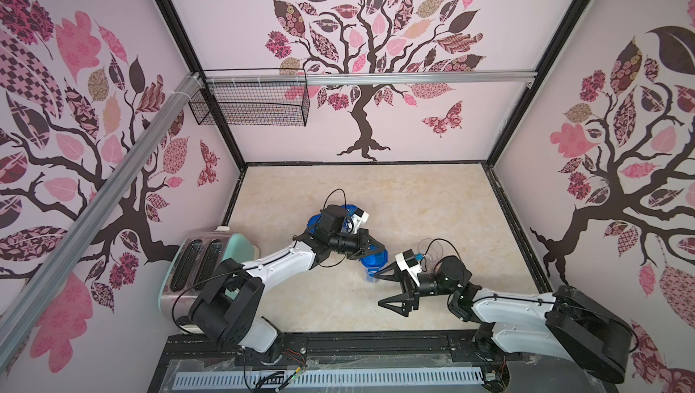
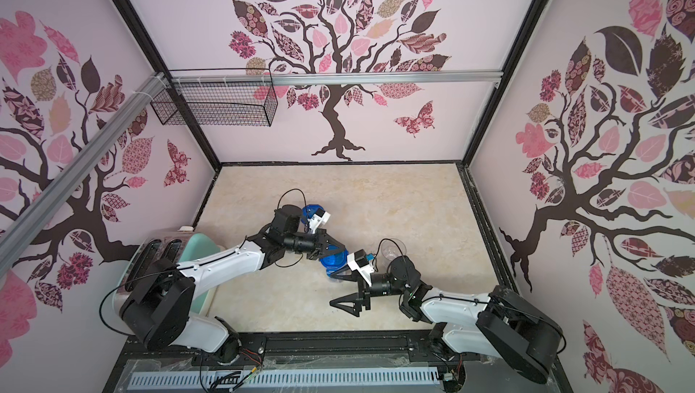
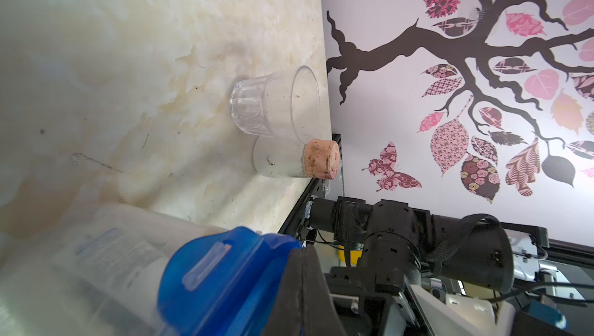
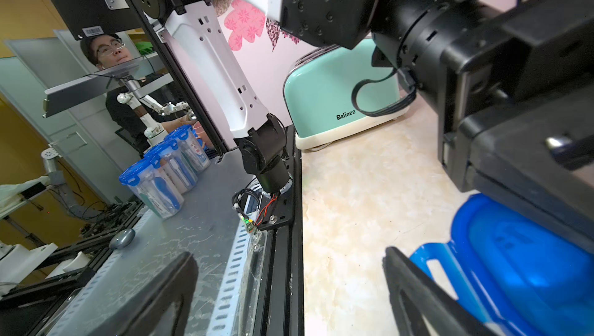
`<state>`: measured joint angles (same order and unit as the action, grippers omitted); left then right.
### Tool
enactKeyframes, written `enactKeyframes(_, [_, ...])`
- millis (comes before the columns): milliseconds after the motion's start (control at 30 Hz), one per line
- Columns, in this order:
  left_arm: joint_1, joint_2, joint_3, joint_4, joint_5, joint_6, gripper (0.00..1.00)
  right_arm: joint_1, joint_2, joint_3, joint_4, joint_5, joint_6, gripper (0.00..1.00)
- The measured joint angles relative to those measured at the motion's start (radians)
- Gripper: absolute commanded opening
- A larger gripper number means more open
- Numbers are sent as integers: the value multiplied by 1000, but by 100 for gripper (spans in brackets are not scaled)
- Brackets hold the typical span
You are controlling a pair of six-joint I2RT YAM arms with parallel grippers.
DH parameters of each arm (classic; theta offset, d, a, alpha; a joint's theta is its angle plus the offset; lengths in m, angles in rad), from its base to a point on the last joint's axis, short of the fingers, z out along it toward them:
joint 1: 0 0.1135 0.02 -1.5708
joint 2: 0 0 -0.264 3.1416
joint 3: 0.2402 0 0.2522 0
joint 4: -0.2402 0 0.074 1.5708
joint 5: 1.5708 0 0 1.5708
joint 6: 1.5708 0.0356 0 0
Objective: Take out toiletry kits
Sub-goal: Unfasten the latch on the container, then adjust the container at the center of the board.
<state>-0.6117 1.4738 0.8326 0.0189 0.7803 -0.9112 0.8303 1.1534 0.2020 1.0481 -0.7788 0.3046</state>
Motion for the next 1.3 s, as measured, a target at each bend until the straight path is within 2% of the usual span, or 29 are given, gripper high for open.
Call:
enactKeyframes(67, [0, -14, 31, -78, -34, 20, 2, -2, -36, 3, -56, 14, -20, 93])
enactKeyframes(200, [0, -53, 83, -199, -91, 57, 17, -13, -102, 9, -161, 52, -44, 93])
enactKeyframes(400, [0, -164, 114, -309, -180, 98, 27, -81, -154, 79, -332, 152, -27, 96])
enactKeyframes(633, [-1, -307, 43, -418, -264, 118, 27, -162, -112, 285, -617, 313, -17, 95])
enactKeyframes(767, [-6, -349, -23, -455, -276, 123, 27, -168, -35, 343, -703, 346, -16, 93])
enactKeyframes(967, [-6, -384, -86, -484, -275, 122, 27, -168, 65, 383, -793, 331, -8, 89])
enactKeyframes(1300, [-6, -363, -90, -457, -272, 118, 23, -168, 48, 370, -804, 225, 26, 85])
